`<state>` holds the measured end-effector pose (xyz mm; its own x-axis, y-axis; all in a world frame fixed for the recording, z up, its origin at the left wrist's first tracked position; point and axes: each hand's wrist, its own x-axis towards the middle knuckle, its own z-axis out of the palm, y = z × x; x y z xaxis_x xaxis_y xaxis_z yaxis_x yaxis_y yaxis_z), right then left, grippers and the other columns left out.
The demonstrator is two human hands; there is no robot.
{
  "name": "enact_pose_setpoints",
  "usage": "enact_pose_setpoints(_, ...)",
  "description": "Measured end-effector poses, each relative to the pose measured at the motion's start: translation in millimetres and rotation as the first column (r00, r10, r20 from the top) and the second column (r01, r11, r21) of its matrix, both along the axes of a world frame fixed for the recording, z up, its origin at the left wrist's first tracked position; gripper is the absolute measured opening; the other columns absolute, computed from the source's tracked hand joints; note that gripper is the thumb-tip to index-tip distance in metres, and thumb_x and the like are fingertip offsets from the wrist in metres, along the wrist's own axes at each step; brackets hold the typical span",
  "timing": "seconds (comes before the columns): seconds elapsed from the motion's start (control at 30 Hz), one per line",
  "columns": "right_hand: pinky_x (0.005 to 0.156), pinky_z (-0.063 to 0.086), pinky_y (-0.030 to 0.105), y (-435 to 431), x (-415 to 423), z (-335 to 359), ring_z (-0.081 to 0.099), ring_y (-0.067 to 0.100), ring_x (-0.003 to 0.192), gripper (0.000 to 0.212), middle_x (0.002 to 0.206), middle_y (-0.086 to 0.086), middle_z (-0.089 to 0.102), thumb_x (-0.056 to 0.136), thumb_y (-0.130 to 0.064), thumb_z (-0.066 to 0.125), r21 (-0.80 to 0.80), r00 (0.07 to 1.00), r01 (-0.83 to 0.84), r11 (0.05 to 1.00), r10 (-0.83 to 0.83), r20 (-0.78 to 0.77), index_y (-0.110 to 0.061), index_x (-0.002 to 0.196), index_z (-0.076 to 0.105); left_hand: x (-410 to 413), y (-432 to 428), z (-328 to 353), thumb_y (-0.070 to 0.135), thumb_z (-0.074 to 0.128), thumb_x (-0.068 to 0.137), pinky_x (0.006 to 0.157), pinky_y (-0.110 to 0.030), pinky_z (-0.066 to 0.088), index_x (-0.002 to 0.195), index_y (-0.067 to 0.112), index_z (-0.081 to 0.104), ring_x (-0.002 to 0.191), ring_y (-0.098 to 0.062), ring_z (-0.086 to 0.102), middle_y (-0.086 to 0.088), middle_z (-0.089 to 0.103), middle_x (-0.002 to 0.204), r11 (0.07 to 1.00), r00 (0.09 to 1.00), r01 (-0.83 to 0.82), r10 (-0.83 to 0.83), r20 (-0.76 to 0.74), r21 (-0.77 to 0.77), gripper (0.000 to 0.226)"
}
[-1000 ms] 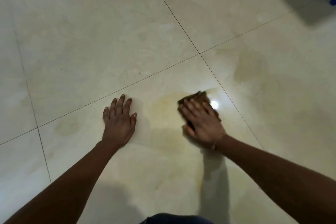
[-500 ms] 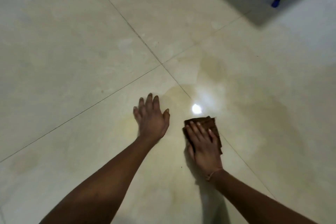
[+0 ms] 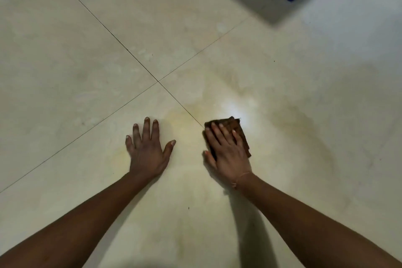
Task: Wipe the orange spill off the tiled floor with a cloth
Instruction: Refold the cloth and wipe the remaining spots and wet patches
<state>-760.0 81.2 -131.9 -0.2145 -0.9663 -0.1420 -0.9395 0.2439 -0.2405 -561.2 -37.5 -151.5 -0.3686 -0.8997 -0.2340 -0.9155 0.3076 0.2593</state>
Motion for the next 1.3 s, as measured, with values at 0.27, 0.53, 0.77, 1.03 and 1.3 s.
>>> enact_pose_setpoints(0.27,0.119,0.007,0.046,-86,-19,-5,0.01,0.02,0.151,0.065,0.164,0.0,0.017,0.097,-0.05,0.033,0.027,0.991,0.114,0.993,-0.112,-0.078,-0.023,0.155,0.022,4,-25,6,0.097,0.039,0.042,0.114,-0.062,0.007,0.15,0.036,-0.01,0.147,-0.034,-0.015,0.008,-0.02,0.16,0.972,0.988,0.08,-0.107,0.113,0.222,0.133)
enact_pose_setpoints(0.53,0.118,0.006,0.039,-45,-29,-2,0.011,0.013,0.151,0.063,0.163,-0.005,0.023,0.095,-0.046,0.035,0.024,0.99,-0.112,0.993,0.114,-0.082,-0.03,0.154,0.023,2,-24,18,0.09,0.058,0.046,0.114,-0.06,0.008,0.151,0.034,-0.01,0.147,-0.035,-0.014,0.006,-0.02,0.161,0.969,0.982,0.095,-0.129,0.137,0.229,0.137)
enact_pose_setpoints(0.77,0.119,0.007,0.042,-87,21,-4,0.012,0.016,0.151,0.063,0.164,-0.003,0.02,0.095,-0.047,0.027,0.024,0.978,-0.204,0.979,0.205,-0.04,-0.027,0.155,0.023,2,-23,21,0.09,0.058,0.047,0.115,-0.059,0.009,0.151,0.034,-0.01,0.148,-0.034,-0.013,0.005,-0.019,0.161,0.97,0.979,0.1,-0.135,0.151,0.22,0.136)
enact_pose_setpoints(1.03,0.118,0.009,0.042,-119,-31,-5,0.013,0.016,0.15,0.059,0.163,-0.003,0.021,0.098,-0.041,0.036,0.007,0.991,0.085,0.996,-0.084,-0.103,-0.025,0.154,0.026,4,-38,33,0.075,0.078,0.04,0.111,-0.061,0.024,0.149,0.033,-0.017,0.146,-0.041,-0.012,0.005,-0.027,0.158,0.922,0.921,0.208,-0.297,0.252,0.326,0.151)
enact_pose_setpoints(1.3,0.118,0.013,0.043,-110,-10,-5,0.017,0.015,0.15,0.058,0.161,-0.003,0.026,0.096,-0.036,0.037,0.011,0.931,-0.363,0.932,0.363,-0.031,-0.027,0.153,0.03,4,-35,40,0.071,0.081,0.041,0.111,-0.062,0.022,0.151,0.03,-0.013,0.146,-0.041,-0.011,0.004,-0.023,0.16,0.926,0.929,0.212,-0.291,0.23,0.314,0.15)
